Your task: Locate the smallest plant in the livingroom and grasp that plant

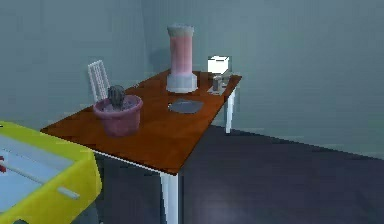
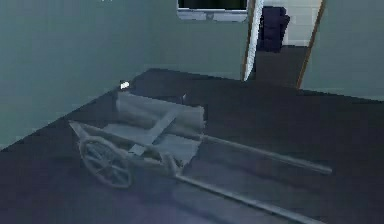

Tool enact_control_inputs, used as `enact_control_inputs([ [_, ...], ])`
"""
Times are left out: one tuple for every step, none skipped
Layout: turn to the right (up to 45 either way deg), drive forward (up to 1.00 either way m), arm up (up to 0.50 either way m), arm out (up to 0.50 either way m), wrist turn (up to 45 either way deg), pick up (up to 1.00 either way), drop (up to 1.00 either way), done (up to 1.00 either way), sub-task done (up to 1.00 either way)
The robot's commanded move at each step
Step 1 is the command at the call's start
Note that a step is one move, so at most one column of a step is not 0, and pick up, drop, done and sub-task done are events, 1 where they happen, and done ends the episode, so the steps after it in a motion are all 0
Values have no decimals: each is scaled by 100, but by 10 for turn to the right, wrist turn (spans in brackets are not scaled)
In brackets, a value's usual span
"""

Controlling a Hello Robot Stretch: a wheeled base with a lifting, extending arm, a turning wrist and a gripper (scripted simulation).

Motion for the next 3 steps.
enact_control_inputs([
  [210, 0, 0, 0, 0, 0, 0, 0, 0],
  [0, 10, 0, 0, 0, 0, 0, 0, 0],
  [-450, 0, 0, 0, 0, 0, 0, 0, 0],
])
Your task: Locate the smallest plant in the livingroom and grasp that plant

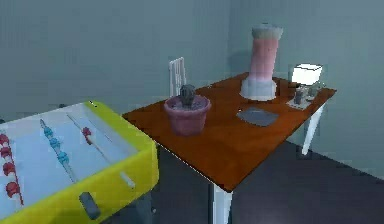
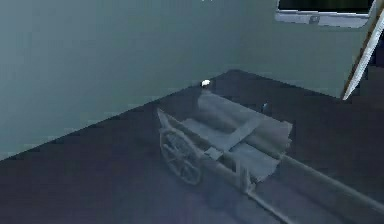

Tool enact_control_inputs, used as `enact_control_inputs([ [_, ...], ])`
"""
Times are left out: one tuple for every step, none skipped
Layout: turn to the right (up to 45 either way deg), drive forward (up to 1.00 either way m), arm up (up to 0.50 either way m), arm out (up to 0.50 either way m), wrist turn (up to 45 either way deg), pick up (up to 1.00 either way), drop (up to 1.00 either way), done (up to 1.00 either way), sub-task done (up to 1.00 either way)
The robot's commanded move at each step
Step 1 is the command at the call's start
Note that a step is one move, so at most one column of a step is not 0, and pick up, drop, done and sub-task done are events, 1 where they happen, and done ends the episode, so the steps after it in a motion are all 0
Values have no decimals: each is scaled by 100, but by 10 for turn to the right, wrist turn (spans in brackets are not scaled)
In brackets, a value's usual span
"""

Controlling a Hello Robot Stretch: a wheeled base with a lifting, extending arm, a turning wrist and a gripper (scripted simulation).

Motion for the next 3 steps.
enact_control_inputs([
  [-450, 0, 0, 0, 0, 0, 0, 0, 0],
  [-420, 0, 0, 0, 0, 0, 0, 0, 0],
  [450, 0, 0, 0, 0, 0, 0, 0, 0],
])
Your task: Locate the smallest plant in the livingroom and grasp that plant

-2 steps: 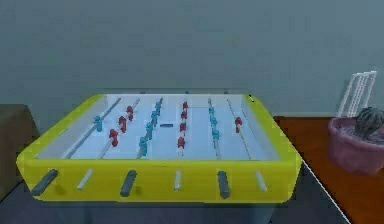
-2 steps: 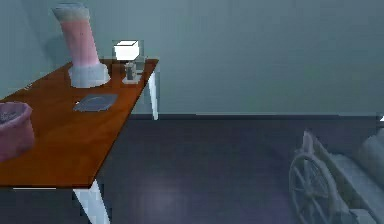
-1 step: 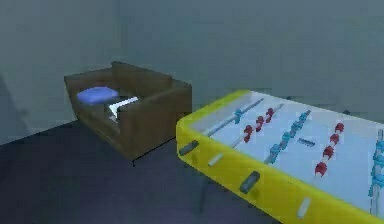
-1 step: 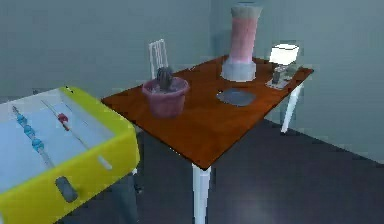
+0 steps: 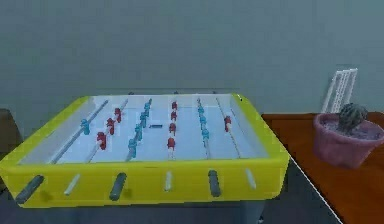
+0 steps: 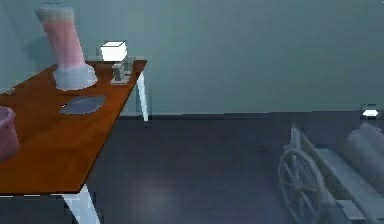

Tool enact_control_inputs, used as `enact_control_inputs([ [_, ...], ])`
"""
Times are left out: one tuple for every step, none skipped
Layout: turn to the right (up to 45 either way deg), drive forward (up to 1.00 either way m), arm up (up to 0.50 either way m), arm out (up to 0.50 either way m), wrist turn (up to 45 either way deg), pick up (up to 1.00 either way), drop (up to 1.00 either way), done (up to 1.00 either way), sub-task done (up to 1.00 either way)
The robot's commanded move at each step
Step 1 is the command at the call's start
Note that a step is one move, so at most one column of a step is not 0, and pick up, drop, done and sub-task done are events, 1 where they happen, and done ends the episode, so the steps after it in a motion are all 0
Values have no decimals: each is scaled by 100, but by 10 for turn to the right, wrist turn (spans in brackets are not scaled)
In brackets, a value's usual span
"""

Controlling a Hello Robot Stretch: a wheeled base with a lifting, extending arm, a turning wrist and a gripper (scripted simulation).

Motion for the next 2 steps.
enact_control_inputs([
  [330, 0, 0, 0, 0, 0, 0, 0, 0],
  [0, 50, 0, 0, 0, 0, 0, 0, 0],
])
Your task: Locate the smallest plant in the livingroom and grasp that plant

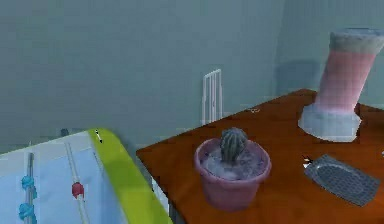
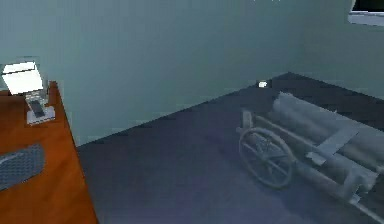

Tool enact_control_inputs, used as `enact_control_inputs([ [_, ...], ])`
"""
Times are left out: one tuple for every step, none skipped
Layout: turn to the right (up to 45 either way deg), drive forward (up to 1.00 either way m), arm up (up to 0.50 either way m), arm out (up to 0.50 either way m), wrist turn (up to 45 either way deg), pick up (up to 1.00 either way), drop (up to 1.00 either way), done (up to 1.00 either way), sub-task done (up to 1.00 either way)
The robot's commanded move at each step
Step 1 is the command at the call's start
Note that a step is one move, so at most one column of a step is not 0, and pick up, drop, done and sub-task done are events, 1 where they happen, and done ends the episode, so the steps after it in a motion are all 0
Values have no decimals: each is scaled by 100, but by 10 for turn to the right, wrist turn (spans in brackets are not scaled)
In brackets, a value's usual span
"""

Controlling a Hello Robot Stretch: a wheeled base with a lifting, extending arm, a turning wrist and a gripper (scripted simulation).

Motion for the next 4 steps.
enact_control_inputs([
  [-450, 0, 0, 0, 0, 0, 0, 0, 0],
  [-270, 0, 0, 0, 0, 0, 0, 0, 0],
  [0, 0, 50, 0, 0, 0, 0, 0, 0],
  [0, 0, 38, 0, 0, 0, 0, 0, 0],
])
